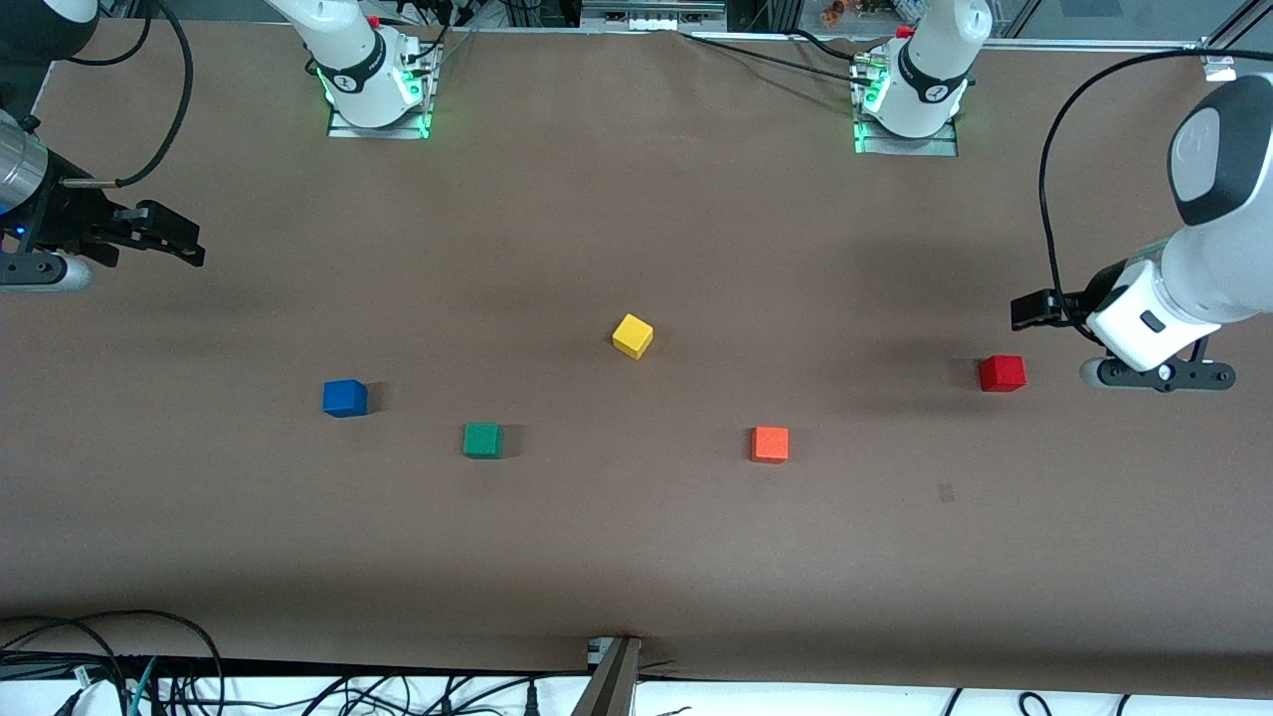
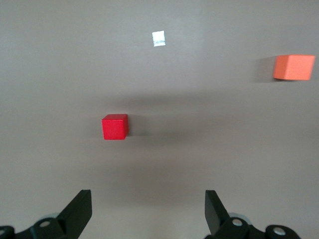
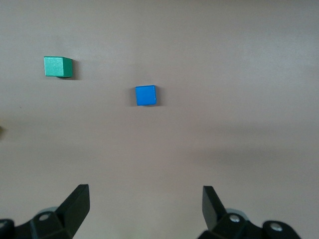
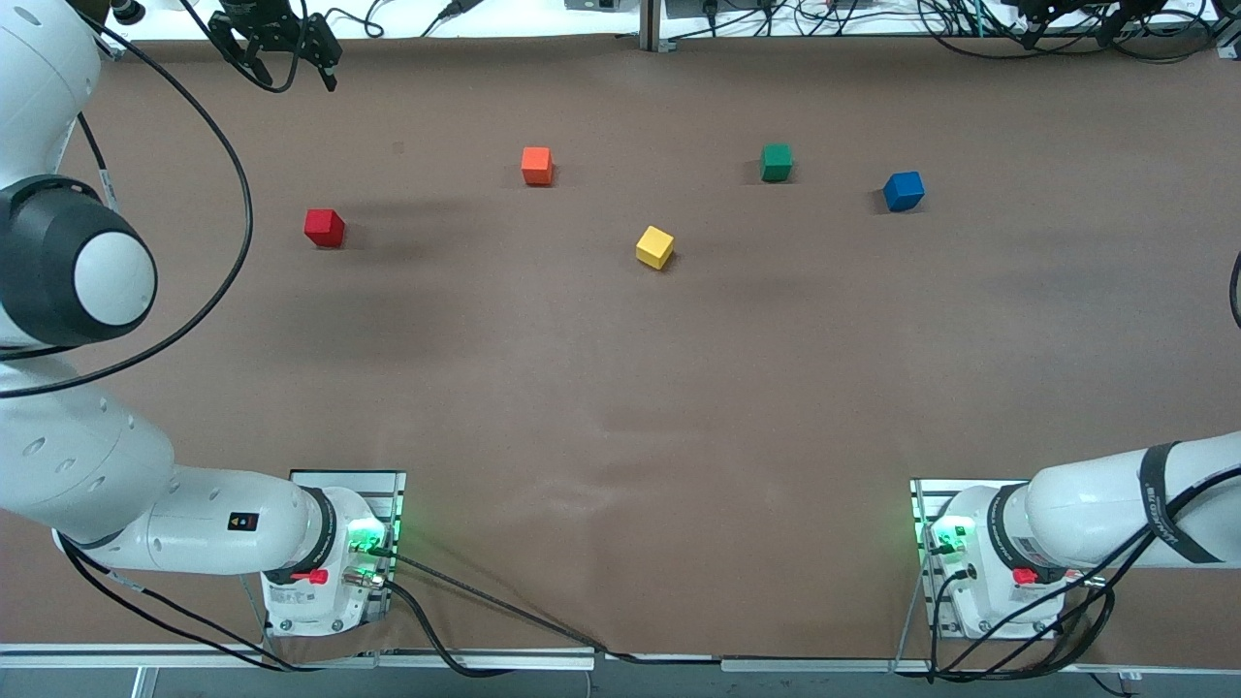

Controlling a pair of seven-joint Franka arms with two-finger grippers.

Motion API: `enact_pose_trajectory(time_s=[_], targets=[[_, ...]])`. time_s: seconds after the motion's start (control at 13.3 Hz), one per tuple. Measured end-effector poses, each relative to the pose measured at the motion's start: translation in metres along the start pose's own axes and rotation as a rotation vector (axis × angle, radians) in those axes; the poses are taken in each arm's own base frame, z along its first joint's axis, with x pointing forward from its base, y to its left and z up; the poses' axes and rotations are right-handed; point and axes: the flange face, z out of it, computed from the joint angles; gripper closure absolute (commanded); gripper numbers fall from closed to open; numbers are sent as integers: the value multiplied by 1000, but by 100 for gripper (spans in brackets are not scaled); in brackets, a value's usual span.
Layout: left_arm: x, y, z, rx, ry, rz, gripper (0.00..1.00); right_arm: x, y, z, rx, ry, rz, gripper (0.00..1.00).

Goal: Pass red block to right arm, stack on blue
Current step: 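Move the left gripper down over the red cube, then close the left gripper on the red cube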

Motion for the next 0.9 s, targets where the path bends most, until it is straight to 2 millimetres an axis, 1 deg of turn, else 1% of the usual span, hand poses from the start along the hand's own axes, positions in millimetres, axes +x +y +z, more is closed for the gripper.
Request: enact_pose_trajectory(time_s=[0.23, 0.45, 0.53, 0.68, 0.9], targets=[[31, -28, 39, 22, 33, -29, 0, 0, 0, 0, 0, 0, 0, 0], [51, -44, 95, 26, 22, -44, 0, 0, 0, 0, 0, 0, 0, 0], [53, -48, 115, 25, 23, -38, 0, 0, 0, 0, 0, 0, 0, 0], [52, -52, 152, 23, 17, 2, 0, 0, 0, 0, 0, 0, 0, 0], [39, -64, 202, 14, -4, 20, 0, 0, 0, 0, 0, 0, 0, 0]])
